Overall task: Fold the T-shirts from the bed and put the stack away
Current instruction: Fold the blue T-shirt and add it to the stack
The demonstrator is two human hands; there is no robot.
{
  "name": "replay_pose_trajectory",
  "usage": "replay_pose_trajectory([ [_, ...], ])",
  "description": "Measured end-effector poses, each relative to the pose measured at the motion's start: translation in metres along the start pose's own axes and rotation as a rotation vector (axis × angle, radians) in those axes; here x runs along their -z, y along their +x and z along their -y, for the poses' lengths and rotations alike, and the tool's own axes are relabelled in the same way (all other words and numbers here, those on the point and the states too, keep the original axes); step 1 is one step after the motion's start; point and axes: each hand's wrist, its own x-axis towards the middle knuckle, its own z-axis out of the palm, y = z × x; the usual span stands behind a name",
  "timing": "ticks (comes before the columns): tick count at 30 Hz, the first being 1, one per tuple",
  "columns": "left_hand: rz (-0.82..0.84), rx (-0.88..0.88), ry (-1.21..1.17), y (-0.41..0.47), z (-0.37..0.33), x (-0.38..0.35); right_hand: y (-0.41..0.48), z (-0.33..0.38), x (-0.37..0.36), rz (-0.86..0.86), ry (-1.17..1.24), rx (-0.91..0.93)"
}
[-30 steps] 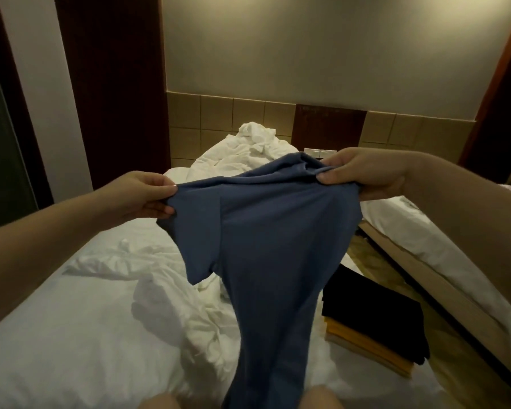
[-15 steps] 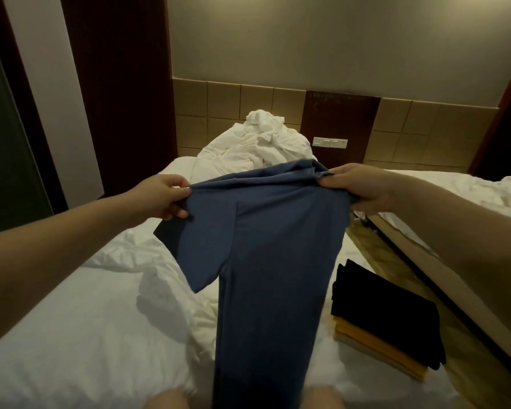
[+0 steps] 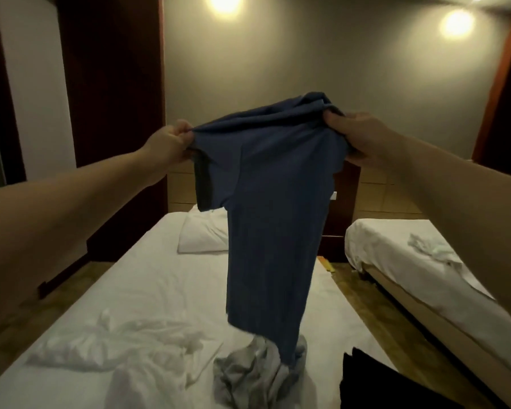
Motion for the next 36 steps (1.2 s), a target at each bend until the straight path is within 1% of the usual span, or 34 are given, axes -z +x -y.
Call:
replay_pose_trajectory([
  [4, 0.033, -0.066, 0.058, -0.052, -0.003, 0.009, -0.045, -0.002, -0.012, -0.039, -0.109, 0.033],
  [7, 0.108, -0.061, 0.144, -0.132, 0.014, 0.011, -0.116, -0.023, -0.023, 0.032, -0.292, -0.020],
  [10, 0.167, 0.028, 0.251, -0.232, 0.052, 0.011, -0.198, -0.058, -0.042, 0.158, -0.491, -0.146],
  [12, 0.169, 0.121, 0.317, -0.307, 0.083, 0.005, -0.251, -0.089, -0.056, 0.272, -0.534, -0.223],
  [14, 0.152, 0.212, 0.317, -0.380, 0.112, -0.003, -0.302, -0.123, -0.074, 0.353, -0.508, -0.303],
  [16, 0.168, 0.275, 0.308, -0.443, 0.135, -0.011, -0.348, -0.160, -0.089, 0.323, -0.423, -0.419],
  [18, 0.194, 0.343, 0.309, -0.486, 0.150, -0.017, -0.389, -0.188, -0.102, 0.312, -0.428, -0.511],
  [21, 0.151, 0.377, 0.300, -0.512, 0.154, -0.024, -0.425, -0.213, -0.111, 0.208, -0.444, -0.556],
  [24, 0.111, 0.332, 0.361, -0.509, 0.142, -0.026, -0.432, -0.214, -0.114, 0.110, -0.456, -0.519],
  [28, 0.051, 0.189, 0.438, -0.508, 0.123, -0.021, -0.435, -0.183, -0.117, 0.087, -0.384, -0.344],
  [30, 0.058, 0.171, 0.406, -0.518, 0.118, -0.016, -0.446, -0.178, -0.115, 0.159, -0.368, -0.333],
  [31, 0.118, 0.198, 0.390, -0.525, 0.120, -0.011, -0.455, -0.178, -0.115, 0.221, -0.377, -0.365],
  [32, 0.229, 0.250, 0.393, -0.533, 0.124, -0.007, -0.465, -0.181, -0.115, 0.300, -0.422, -0.412],
  [34, 0.515, 0.362, 0.414, -0.551, 0.134, -0.002, -0.487, -0.189, -0.118, 0.482, -0.538, -0.469],
  [35, 0.613, 0.412, 0.394, -0.561, 0.141, -0.003, -0.499, -0.194, -0.121, 0.563, -0.581, -0.481],
  [36, 0.654, 0.429, 0.400, -0.572, 0.149, -0.004, -0.510, -0.196, -0.125, 0.627, -0.597, -0.482],
])
